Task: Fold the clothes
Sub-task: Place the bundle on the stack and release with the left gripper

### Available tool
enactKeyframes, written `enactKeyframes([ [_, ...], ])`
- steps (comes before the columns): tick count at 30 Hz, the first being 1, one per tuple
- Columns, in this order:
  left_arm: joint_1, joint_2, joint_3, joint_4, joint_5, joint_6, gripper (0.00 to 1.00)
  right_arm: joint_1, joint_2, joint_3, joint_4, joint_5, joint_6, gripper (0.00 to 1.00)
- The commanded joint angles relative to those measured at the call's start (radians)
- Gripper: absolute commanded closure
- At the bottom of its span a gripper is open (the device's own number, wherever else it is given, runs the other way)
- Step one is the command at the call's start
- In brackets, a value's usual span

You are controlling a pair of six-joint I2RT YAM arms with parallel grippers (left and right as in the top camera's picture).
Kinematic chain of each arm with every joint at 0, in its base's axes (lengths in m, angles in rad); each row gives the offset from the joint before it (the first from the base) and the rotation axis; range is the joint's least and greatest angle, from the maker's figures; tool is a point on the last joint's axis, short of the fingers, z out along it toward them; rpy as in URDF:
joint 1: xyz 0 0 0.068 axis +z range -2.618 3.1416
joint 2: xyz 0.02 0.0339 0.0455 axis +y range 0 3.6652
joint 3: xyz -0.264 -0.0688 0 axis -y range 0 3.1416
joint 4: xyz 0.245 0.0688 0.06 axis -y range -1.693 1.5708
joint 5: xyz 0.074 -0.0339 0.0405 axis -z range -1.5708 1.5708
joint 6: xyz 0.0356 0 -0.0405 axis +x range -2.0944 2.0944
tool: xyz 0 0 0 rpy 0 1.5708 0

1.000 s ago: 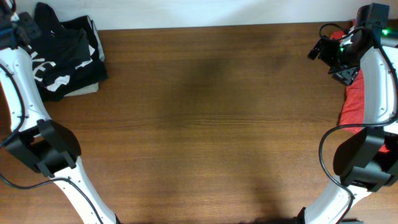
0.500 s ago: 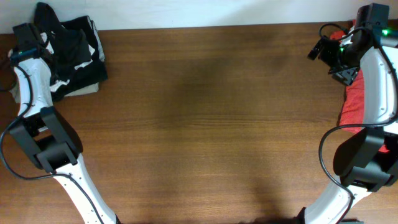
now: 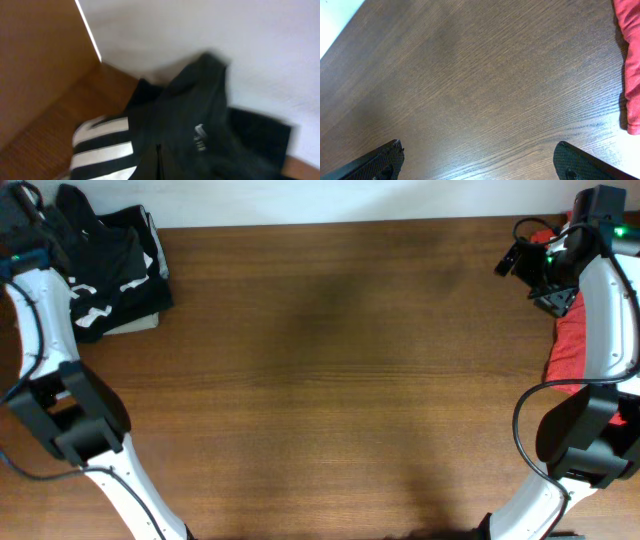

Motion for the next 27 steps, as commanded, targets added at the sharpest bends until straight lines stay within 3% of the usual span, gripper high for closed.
enactKeyframes([
  [1, 0.034, 0.172, -0.003, 0.092, -0.045, 0.084, 0.99, -0.003, -0.013, 0.013, -0.001, 0.01, -0.006, 0.01],
  [6, 0.069, 0.273, -0.003, 0.09, -0.045, 0.106, 0.99, -0.003, -0.013, 0.013, -0.002, 0.01, -0.006, 0.01],
  [10, 0.05, 0.153, -0.003, 0.051, -0.041, 0.106, 0.92, -0.003, -0.013, 0.013, -0.001, 0.01, -0.006, 0.01],
  [13, 0.014, -0.005, -0.003, -0.022, -0.04, 0.106, 0.77, -0.003, -0.013, 0.013, -0.001, 0.01, -0.006, 0.01],
  [15, -0.02, -0.143, -0.003, -0.113, -0.025, 0.099, 0.61, -0.003, -0.013, 0.013, -0.001, 0.01, -0.006, 0.01],
  [17, -0.047, -0.227, -0.003, -0.161, 0.093, 0.099, 0.5, -0.003, -0.013, 0.013, -0.001, 0.01, -0.006, 0.01],
  [18, -0.063, -0.264, -0.003, -0.192, 0.165, 0.099, 0.27, -0.003, -0.013, 0.013, -0.001, 0.01, -0.006, 0.01],
  [20, -0.096, -0.303, -0.003, -0.269, 0.257, 0.099, 0.19, -0.003, -0.013, 0.013, -0.002, 0.01, -0.006, 0.01],
  [21, -0.112, -0.304, -0.003, -0.317, 0.26, 0.098, 0.01, -0.003, -0.013, 0.013, -0.001, 0.01, -0.006, 0.01],
  [24, -0.156, -0.304, -0.003, -0.541, 0.278, 0.098, 0.01, -0.003, -0.013, 0.013, 0.001, 0.01, -0.006, 0.01],
  [27, -0.201, -0.304, -0.003, -0.75, 0.399, 0.099, 0.01, -0.003, -0.013, 0.013, -0.001, -0.041, 0.021, 0.01],
])
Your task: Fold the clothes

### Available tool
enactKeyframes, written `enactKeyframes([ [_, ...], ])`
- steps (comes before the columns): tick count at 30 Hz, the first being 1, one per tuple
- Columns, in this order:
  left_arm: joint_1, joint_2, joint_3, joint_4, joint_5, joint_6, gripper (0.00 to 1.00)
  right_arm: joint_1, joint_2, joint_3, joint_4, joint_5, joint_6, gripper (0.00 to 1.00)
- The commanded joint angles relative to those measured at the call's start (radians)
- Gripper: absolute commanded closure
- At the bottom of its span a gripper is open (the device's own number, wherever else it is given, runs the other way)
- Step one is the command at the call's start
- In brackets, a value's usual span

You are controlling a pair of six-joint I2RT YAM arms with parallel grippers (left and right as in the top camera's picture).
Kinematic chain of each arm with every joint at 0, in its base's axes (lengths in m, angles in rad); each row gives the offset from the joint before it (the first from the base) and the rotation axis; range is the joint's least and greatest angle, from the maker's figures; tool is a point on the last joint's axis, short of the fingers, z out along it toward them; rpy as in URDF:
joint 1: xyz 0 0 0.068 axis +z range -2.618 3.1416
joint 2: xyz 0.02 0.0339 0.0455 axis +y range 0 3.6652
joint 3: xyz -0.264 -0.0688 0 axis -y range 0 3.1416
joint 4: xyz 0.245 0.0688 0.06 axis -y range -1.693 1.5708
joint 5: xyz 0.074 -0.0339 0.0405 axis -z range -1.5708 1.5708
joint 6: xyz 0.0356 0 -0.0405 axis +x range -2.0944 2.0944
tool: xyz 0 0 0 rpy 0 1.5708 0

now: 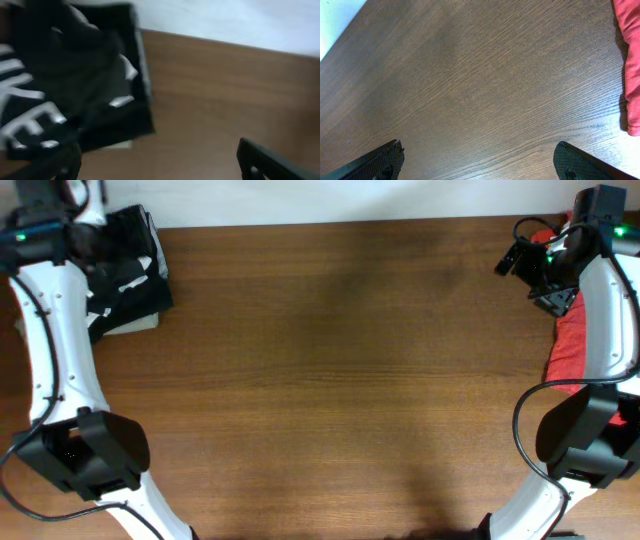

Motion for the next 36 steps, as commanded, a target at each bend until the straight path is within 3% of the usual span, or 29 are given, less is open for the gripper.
enactKeyframes([
  [1, -0.049, 0.003, 0.001, -0.129, 0.167, 0.005, 0.01, -0.003, -0.013, 0.013, -0.029, -0.119, 0.02, 0.01],
  [3, -0.074, 0.003, 0.001, -0.174, 0.198, 0.005, 0.01, -0.013, -0.015, 0.014, -0.064, -0.327, 0.019, 0.01],
  [5, -0.1, 0.004, 0.001, -0.205, 0.198, 0.005, 0.01, -0.025, -0.035, 0.014, -0.098, -0.41, 0.012, 0.01],
  [10, -0.132, 0.003, 0.001, -0.23, 0.198, 0.005, 0.01, -0.029, -0.205, 0.014, -0.235, -0.283, -0.109, 0.01],
  [18, -0.132, 0.003, 0.001, -0.229, 0.197, 0.005, 0.01, -0.029, -0.542, 0.014, -0.4, -0.259, -0.108, 0.01],
  [33, -0.133, 0.003, 0.001, -0.229, 0.197, 0.005, 0.01, -0.02, -0.538, 0.013, -0.436, -0.23, -0.135, 0.01],
  [36, -0.132, 0.003, 0.001, -0.229, 0.197, 0.005, 0.01, 0.038, -0.584, 0.005, -0.407, -0.134, -0.134, 0.01],
])
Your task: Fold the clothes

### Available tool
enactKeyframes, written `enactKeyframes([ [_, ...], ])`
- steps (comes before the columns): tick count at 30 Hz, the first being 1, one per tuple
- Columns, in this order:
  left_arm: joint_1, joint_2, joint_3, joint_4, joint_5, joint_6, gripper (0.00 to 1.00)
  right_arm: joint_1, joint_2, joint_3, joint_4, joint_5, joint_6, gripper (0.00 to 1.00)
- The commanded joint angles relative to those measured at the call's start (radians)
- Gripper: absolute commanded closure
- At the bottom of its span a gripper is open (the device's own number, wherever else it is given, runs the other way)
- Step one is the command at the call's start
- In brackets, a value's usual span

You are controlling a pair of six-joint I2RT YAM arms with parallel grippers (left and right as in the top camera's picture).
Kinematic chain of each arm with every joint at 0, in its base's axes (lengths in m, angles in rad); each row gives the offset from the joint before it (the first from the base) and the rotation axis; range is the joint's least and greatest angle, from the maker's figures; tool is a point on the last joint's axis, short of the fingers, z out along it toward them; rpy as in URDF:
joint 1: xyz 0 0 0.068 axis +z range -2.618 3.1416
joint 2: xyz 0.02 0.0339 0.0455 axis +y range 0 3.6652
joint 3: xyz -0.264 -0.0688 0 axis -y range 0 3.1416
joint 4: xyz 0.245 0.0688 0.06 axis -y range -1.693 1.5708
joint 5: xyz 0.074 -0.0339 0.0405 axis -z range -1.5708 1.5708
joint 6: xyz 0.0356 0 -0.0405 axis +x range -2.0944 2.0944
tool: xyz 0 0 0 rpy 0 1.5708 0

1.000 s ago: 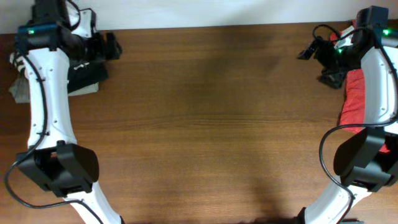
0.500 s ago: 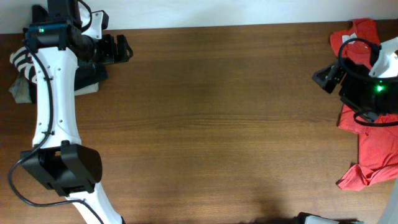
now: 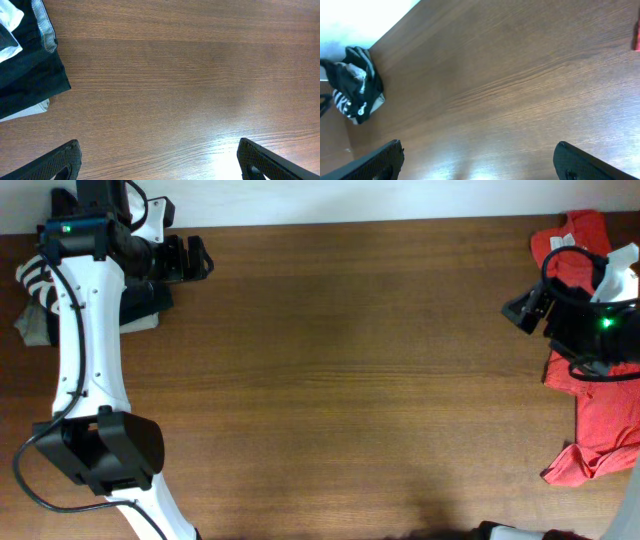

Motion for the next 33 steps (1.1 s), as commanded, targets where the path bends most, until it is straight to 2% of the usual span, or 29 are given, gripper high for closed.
enactKeyframes([
  [1, -0.003, 0.003, 0.003, 0.0, 0.015, 0.005, 0.01, 0.079, -0.071, -0.01, 0.053, 0.106, -0.014, 0.01],
  [3, -0.003, 0.003, 0.003, -0.001, 0.015, 0.005, 0.01, 0.163, -0.145, -0.071, 0.164, 0.13, -0.014, 0.01],
  [7, -0.003, 0.003, 0.003, 0.0, 0.015, 0.005, 0.01, 0.269, -0.341, -0.357, 0.461, 0.144, -0.014, 0.01],
  [12, -0.003, 0.003, 0.003, 0.0, 0.015, 0.005, 0.01, 0.287, -0.685, -1.001, 1.017, 0.145, -0.014, 0.01],
  [14, -0.003, 0.003, 0.003, 0.0, 0.015, 0.005, 0.01, 0.288, -0.854, -1.287, 1.304, 0.144, -0.014, 0.01],
  [19, -0.003, 0.003, 0.003, 0.0, 0.015, 0.005, 0.01, 0.292, -1.16, -1.74, 1.714, 0.145, -0.01, 0.01],
  [22, -0.003, 0.003, 0.003, 0.0, 0.015, 0.005, 0.01, 0.291, -1.271, -1.869, 1.792, 0.168, -0.01, 0.01],
  [27, -0.003, 0.003, 0.003, 0.0, 0.015, 0.005, 0.01, 0.291, -1.429, -1.978, 1.791, 0.209, -0.01, 0.01],
  [33, -0.003, 0.003, 0.003, 0.0, 0.015, 0.005, 0.01, 0.289, -1.458, -1.979, 1.658, 0.259, -0.014, 0.01],
])
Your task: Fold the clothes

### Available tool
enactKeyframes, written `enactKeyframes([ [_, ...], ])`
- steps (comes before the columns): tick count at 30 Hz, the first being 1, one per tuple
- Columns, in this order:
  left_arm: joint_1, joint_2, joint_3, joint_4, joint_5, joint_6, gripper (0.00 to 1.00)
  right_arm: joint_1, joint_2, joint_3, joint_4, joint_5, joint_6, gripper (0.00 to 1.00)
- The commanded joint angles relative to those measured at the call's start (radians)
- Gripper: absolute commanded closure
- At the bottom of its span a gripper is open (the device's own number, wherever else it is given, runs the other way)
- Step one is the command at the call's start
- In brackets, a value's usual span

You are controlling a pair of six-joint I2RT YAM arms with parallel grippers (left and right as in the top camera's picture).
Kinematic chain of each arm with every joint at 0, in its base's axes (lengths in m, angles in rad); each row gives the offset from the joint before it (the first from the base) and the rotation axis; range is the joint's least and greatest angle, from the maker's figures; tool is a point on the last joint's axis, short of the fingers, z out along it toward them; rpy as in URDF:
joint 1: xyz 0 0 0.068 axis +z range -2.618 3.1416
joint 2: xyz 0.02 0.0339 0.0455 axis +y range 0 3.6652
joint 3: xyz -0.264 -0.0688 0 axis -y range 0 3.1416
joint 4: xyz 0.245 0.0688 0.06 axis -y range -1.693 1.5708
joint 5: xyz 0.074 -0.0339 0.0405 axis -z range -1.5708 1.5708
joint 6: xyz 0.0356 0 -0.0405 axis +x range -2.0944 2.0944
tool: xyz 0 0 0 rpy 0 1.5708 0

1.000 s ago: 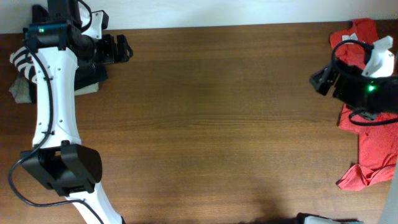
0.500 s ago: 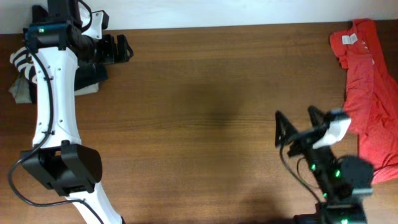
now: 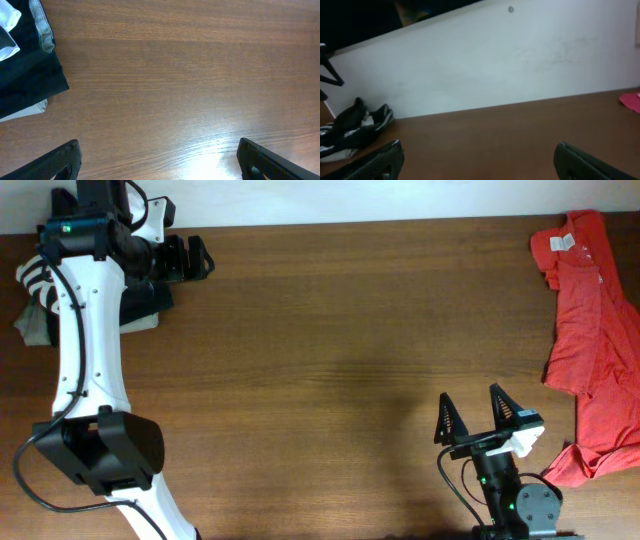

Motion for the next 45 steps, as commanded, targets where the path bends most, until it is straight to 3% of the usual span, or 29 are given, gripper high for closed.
enactKeyframes([
  [1, -0.003, 0.003, 0.003, 0.0, 0.008, 0.005, 0.01, 0.006, -0.011, -0.007, -0.112, 0.049, -0.008, 0.01],
  [3, -0.003, 0.003, 0.003, -0.001, 0.008, 0.005, 0.01, 0.006, -0.011, -0.007, -0.17, 0.076, -0.012, 0.01],
  [36, -0.003, 0.006, 0.003, -0.004, 0.007, 0.005, 0.01, 0.006, -0.011, -0.007, -0.167, 0.073, -0.036, 0.01],
  [39, -0.006, -0.024, 0.003, -0.028, 0.08, -0.003, 0.01, 0.006, -0.011, -0.007, -0.167, 0.073, -0.036, 0.01],
  [42, -0.031, -0.063, -0.001, -0.133, 0.014, -0.016, 0.01, 0.006, -0.011, -0.007, -0.167, 0.073, -0.036, 0.01],
  [45, -0.077, -0.139, -0.041, -0.109, -0.03, -0.031, 0.01, 0.006, -0.011, -0.007, -0.167, 0.073, -0.036, 0.01],
])
